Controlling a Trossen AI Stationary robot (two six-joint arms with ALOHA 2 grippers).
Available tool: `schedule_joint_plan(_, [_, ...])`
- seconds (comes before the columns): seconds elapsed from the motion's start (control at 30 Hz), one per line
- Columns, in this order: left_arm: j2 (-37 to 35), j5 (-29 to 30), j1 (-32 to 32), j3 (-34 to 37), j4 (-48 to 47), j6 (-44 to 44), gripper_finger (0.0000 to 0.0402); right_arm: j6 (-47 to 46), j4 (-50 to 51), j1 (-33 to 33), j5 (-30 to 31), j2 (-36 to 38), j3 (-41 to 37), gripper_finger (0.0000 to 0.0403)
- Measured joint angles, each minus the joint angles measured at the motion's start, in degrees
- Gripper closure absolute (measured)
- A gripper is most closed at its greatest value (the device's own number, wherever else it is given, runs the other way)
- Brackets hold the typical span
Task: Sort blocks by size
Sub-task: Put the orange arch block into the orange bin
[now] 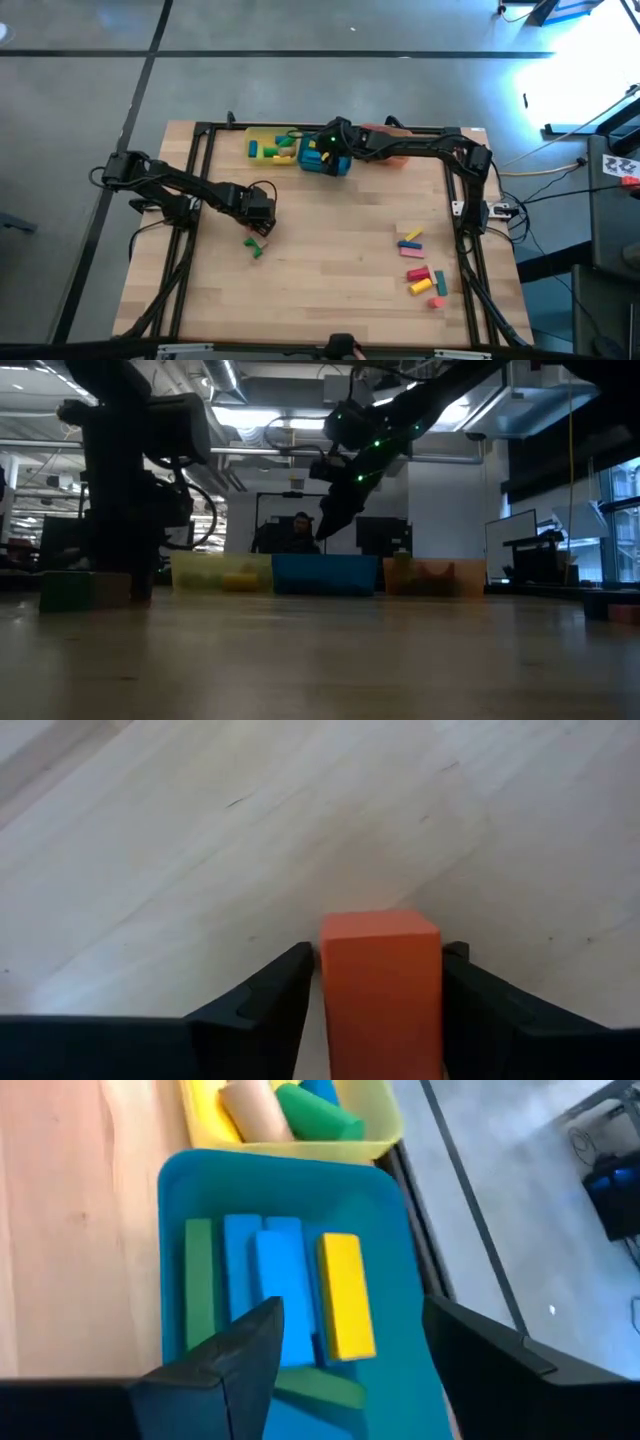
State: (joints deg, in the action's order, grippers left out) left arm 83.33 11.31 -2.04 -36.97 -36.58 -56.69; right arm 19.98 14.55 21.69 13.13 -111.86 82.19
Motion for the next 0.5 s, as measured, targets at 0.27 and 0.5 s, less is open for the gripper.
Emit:
schedule_joint_plan(0.27, [0.01,0.15,0.10,0.09,0.00,1.14,0.0284,0.03,7.26,0.02,0.82,8.74,0.00,0.0162])
schedule_joint_plan(0.5, [-3.17,-0.57,2.19,-1.40,1.91,2.54,0.0284,-0.04,14.29,0.09,0.81,19.13,0.00,0.0162])
